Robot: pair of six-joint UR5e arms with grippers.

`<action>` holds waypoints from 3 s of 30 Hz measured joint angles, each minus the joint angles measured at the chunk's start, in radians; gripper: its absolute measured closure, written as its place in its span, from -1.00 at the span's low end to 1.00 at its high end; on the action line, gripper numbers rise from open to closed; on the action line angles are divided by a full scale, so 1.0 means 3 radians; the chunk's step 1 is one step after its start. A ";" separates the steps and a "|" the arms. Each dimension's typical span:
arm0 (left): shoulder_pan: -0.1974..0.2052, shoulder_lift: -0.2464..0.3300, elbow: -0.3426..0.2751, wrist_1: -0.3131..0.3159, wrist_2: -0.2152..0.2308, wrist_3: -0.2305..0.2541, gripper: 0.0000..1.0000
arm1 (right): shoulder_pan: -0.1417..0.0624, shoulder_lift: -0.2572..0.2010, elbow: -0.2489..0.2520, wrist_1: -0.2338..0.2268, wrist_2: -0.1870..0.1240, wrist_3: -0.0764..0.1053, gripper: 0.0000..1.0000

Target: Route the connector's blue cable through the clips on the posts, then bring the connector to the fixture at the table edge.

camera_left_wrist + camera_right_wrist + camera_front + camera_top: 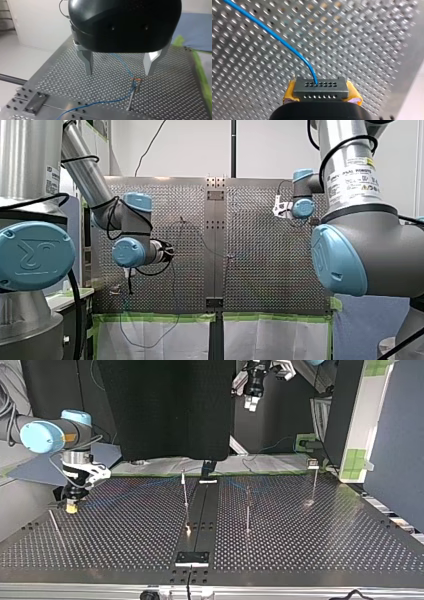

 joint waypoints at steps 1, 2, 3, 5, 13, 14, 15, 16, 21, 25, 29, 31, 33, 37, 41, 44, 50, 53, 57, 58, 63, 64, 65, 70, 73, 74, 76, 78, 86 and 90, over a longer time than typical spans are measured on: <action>0.0005 0.0000 0.0012 0.0022 0.0000 0.0001 -1.00 | -0.0008 -0.0031 -0.0001 0.0031 0.0023 -0.0016 1.00; 0.0009 0.0000 0.0023 0.0034 0.0001 0.0002 -1.00 | -0.0016 -0.0054 -0.0002 0.0054 0.0043 -0.0031 1.00; 0.0013 0.0000 0.0032 0.0040 0.0001 0.0003 -1.00 | -0.0023 -0.0080 -0.0002 0.0079 0.0066 -0.0048 1.00; 0.0021 0.0000 0.0049 0.0044 0.0001 0.0009 -1.00 | -0.0043 -0.0143 -0.0002 0.0142 0.0126 -0.0085 1.00; 0.0040 0.0000 0.0062 -0.0003 -0.0005 0.0046 -1.00 | -0.0141 -0.0381 -0.0002 0.0393 0.0320 -0.0124 1.00; 0.0041 0.0000 0.0062 -0.0008 -0.0006 0.0052 -1.00 | -0.0153 -0.0389 -0.0002 0.0419 0.0329 -0.0126 1.00; 0.0043 0.0000 0.0061 -0.0012 -0.0007 0.0057 -1.00 | -0.0165 -0.0387 -0.0002 0.0445 0.0335 -0.0128 1.00; 0.0046 -0.0001 0.0062 -0.0016 -0.0008 0.0061 -1.00 | -0.0179 -0.0375 -0.0002 0.0482 0.0341 -0.0132 1.00; 0.0055 -0.0001 0.0063 -0.0022 -0.0005 0.0070 -1.00 | -0.0231 -0.0316 -0.0002 0.0631 0.0349 -0.0147 1.00; 0.0066 -0.0001 0.0064 -0.0047 -0.0007 0.0088 -1.00 | -0.0284 -0.0296 -0.0002 0.0751 0.0340 -0.0153 1.00; 0.0074 -0.0002 0.0064 -0.0069 -0.0010 0.0111 -1.00 | -0.0336 -0.0281 -0.0002 0.0860 0.0328 -0.0172 1.00; 0.0079 -0.0002 0.0065 -0.0085 -0.0013 0.0125 -1.00 | -0.0366 -0.0258 -0.0002 0.0910 0.0304 -0.0200 1.00; 0.0083 -0.0003 0.0067 -0.0097 -0.0016 0.0136 -1.00 | -0.0387 -0.0222 -0.0002 0.0931 0.0268 -0.0237 1.00; 0.0094 -0.0004 0.0067 -0.0109 -0.0018 0.0156 -1.00 | -0.0424 -0.0102 -0.0001 0.0873 0.0147 -0.0300 1.00; 0.0101 -0.0005 0.0072 -0.0127 -0.0019 0.0190 -1.00 | -0.0440 -0.0034 -0.0001 0.0757 0.0019 -0.0314 1.00; 0.0103 -0.0005 0.0074 -0.0141 -0.0019 0.0210 -1.00 | -0.0459 -0.0021 -0.0001 0.0658 -0.0081 -0.0319 1.00; 0.0114 -0.0005 0.0100 -0.0161 -0.0019 0.0222 -1.00 | -0.0507 -0.0015 -0.0001 0.0493 -0.0246 -0.0377 1.00; 0.0117 -0.0005 0.0133 -0.0202 -0.0019 0.0231 -1.00 | -0.0538 -0.0011 0.0000 0.0411 -0.0328 -0.0393 1.00; 0.0117 -0.0004 0.0165 -0.0270 -0.0021 0.0291 -1.00 | -0.0590 -0.0004 0.0005 0.0290 -0.0459 -0.0404 1.00; 0.0117 -0.0004 0.0170 -0.0287 -0.0022 0.0319 -1.00 | -0.0608 0.0000 0.0009 0.0266 -0.0498 -0.0411 1.00; 0.0112 -0.0005 0.0175 -0.0312 -0.0024 0.0373 -1.00 | -0.0681 0.0011 0.0037 0.0237 -0.0653 -0.0489 1.00; 0.0111 -0.0005 0.0175 -0.0314 -0.0024 0.0377 -1.00 | -0.0697 0.0013 0.0047 0.0236 -0.0693 -0.0506 1.00; 0.0111 -0.0005 0.0175 -0.0317 -0.0024 0.0379 -1.00 | -0.0708 0.0014 0.0057 0.0233 -0.0721 -0.0516 1.00; 0.0111 -0.0005 0.0175 -0.0333 -0.0024 0.0384 -1.00 | -0.0776 0.0028 0.0119 0.0197 -0.0871 -0.0562 1.00; 0.0114 -0.0005 0.0176 -0.0337 -0.0024 0.0391 -1.00 | -0.0820 0.0039 0.0132 0.0193 -0.0956 -0.0605 1.00; 0.0114 -0.0005 0.0176 -0.0339 -0.0024 0.0393 -1.00 | -0.0834 0.0041 0.0134 0.0192 -0.0983 -0.0612 1.00; 0.0116 -0.0005 0.0176 -0.0341 -0.0024 0.0397 -1.00 | -0.0865 0.0046 0.0135 0.0189 -0.1044 -0.0623 1.00; 0.0118 -0.0005 0.0176 -0.0346 -0.0024 0.0399 -1.00 | -0.0895 0.0050 0.0136 0.0182 -0.1096 -0.0627 1.00; 0.0117 -0.0005 0.0176 -0.0357 -0.0024 0.0401 -1.00 | -0.0982 0.0100 0.0137 0.0105 -0.1336 -0.0618 1.00; 0.0117 -0.0005 0.0176 -0.0364 -0.0024 0.0402 -1.00 | -0.1009 0.0186 0.0137 0.0054 -0.1443 -0.0642 1.00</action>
